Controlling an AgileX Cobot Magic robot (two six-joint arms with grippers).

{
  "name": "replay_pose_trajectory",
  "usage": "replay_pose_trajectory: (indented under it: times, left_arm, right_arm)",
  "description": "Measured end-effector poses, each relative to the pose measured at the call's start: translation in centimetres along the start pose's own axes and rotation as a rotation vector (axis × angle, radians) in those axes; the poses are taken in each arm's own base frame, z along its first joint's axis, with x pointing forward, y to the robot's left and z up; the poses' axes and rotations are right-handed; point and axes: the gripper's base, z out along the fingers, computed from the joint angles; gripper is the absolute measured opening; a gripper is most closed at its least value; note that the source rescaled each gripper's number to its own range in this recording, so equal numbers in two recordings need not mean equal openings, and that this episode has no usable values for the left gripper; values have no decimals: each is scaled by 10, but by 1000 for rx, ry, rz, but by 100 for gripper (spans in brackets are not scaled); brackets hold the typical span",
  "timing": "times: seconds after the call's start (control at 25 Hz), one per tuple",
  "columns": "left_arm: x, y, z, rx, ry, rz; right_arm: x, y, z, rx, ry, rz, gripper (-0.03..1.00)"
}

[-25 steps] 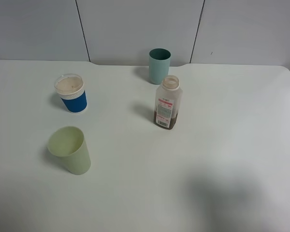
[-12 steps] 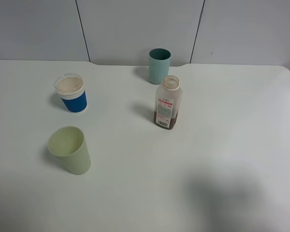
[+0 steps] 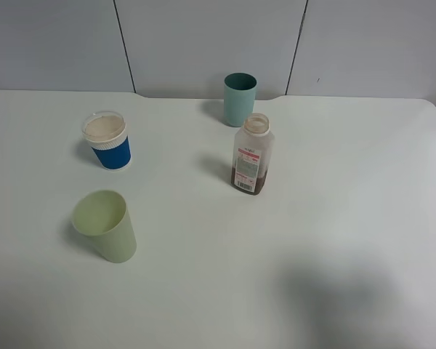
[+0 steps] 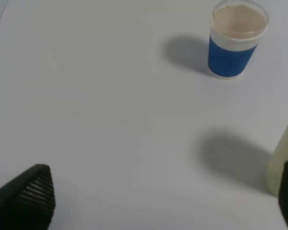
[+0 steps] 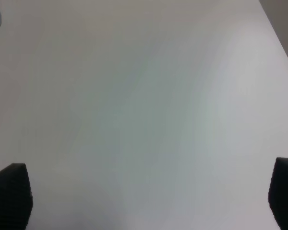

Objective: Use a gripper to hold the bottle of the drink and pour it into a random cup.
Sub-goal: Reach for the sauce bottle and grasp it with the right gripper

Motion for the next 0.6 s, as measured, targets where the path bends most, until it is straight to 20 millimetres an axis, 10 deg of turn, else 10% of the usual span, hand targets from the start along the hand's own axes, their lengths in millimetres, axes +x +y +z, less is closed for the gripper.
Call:
replay_pose_trajectory:
  times: [0.6]
  left_arm:
    - [0,0,0,0,0,0]
  right_arm:
    - [0,0,0,0,0,0,100]
